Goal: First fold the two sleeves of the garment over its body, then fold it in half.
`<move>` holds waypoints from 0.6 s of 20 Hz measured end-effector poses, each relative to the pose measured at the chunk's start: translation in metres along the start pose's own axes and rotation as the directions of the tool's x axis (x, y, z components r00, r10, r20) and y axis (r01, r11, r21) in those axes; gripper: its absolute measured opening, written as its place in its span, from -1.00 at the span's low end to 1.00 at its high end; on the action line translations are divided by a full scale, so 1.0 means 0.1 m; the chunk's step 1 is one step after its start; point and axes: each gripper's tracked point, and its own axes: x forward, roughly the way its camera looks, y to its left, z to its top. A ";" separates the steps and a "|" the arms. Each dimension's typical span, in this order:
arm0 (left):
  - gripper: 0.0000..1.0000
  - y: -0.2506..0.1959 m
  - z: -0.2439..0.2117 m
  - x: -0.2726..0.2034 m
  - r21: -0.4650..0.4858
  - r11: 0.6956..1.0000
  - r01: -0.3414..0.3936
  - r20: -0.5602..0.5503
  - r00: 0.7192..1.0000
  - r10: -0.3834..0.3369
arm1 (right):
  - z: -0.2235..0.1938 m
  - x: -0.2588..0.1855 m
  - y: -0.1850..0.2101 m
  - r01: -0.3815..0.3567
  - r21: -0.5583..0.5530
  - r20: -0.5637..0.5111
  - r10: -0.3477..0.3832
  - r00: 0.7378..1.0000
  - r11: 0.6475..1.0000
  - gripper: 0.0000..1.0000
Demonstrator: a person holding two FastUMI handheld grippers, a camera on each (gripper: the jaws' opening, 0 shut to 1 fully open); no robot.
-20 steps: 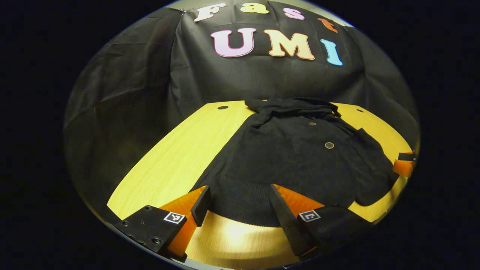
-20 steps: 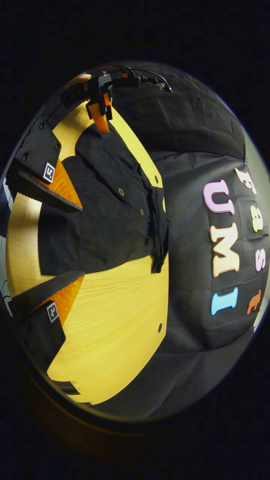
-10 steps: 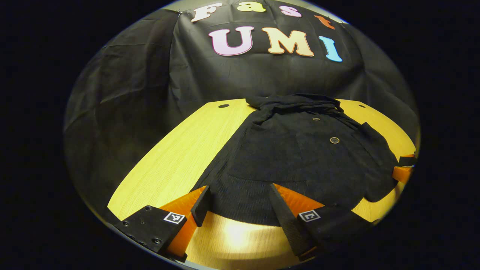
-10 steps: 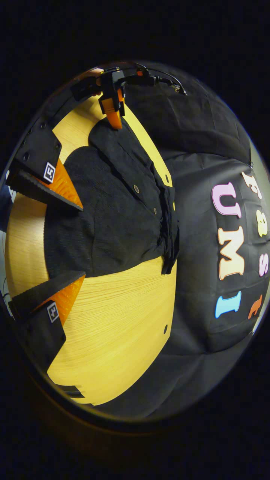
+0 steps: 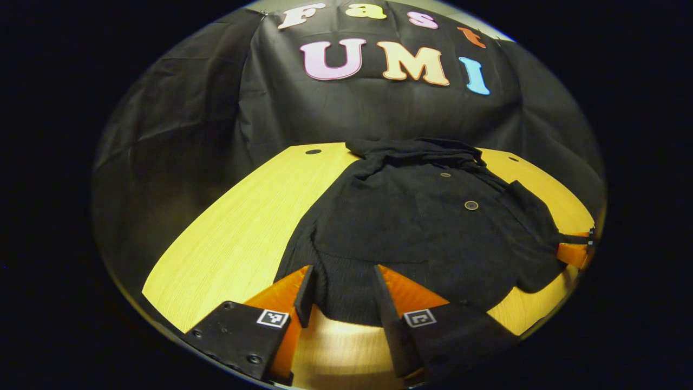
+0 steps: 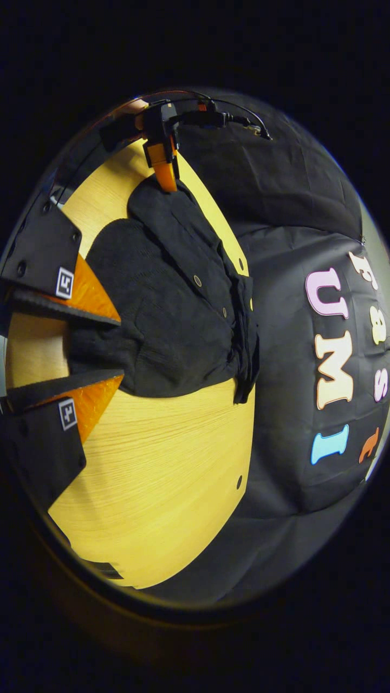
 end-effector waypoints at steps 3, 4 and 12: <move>-0.16 -0.04 0.01 0.00 -0.017 1.000 0.014 0.003 1.000 -0.013 | 0.01 -0.01 0.05 -0.014 0.018 -0.006 0.014 1.000 1.000 -0.37; -0.28 -0.04 0.00 0.00 -0.025 1.000 0.012 0.000 1.000 -0.012 | 0.00 -0.02 0.05 -0.011 0.023 -0.017 0.011 1.000 1.000 -0.53; -0.95 -0.07 0.00 0.01 0.036 0.999 0.010 -0.082 0.997 -0.007 | 0.04 -0.02 0.07 0.006 0.023 -0.091 -0.004 0.996 1.000 -0.81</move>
